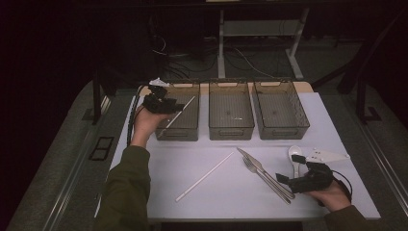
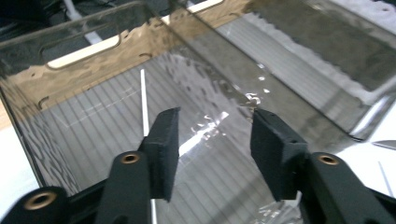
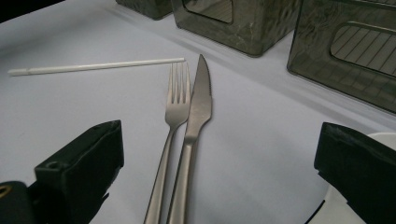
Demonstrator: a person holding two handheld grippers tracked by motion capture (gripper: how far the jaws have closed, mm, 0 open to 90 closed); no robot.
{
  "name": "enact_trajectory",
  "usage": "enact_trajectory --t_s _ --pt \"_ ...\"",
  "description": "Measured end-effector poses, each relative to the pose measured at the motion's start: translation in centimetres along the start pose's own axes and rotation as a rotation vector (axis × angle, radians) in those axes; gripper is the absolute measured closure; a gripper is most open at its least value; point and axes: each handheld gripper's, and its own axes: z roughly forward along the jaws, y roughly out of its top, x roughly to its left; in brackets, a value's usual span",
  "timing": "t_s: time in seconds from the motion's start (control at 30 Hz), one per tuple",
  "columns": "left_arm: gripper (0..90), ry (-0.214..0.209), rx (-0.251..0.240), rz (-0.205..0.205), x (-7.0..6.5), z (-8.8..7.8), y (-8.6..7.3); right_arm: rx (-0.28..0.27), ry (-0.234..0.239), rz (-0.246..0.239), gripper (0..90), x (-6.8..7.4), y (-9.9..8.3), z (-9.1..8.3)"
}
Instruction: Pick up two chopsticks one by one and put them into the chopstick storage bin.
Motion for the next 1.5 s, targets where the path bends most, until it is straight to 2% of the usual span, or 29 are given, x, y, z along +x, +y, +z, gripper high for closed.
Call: enact_trajectory --t_s 0.07,0.33,0.63,0.83,0.97,1.27,1.37,1.5 --pt "42.9 -0.024 -0.013 0.007 -0.4 -0.5 0.1 -0.001 -0.001 -0.001 1.5 0.0 0.0 0.0" --pt "35.5 -0.045 -0.052 0.039 -2.7 -2.2 -0.3 -0.002 0.001 -0.003 1.5 0.0 0.0 0.0" --pt "27.6 -0.081 -0.054 0.092 -5.5 -3.2 -1.7 -0.006 0.003 0.000 1.5 0.0 0.0 0.0" --pt "23.5 -0.094 -0.069 0.107 -7.3 -3.7 -2.6 -0.002 0.005 -0.003 1.5 0.0 0.0 0.0" --pt "23.1 -0.104 -0.072 0.121 -8.3 -3.9 -3.3 0.005 0.007 0.011 1.5 0.1 0.0 -0.1" --pt "23.6 -0.123 -0.082 0.140 -10.7 -4.2 -5.6 0.001 0.003 -0.011 1.5 0.0 0.0 0.0" --pt "24.8 -0.120 -0.077 0.150 -11.5 -4.3 -6.5 -0.001 0.000 -0.002 1.5 0.0 0.0 0.0" --pt "26.1 -0.129 -0.087 0.140 -12.3 -4.4 -7.6 0.002 -0.001 0.003 1.5 0.1 0.0 0.0"
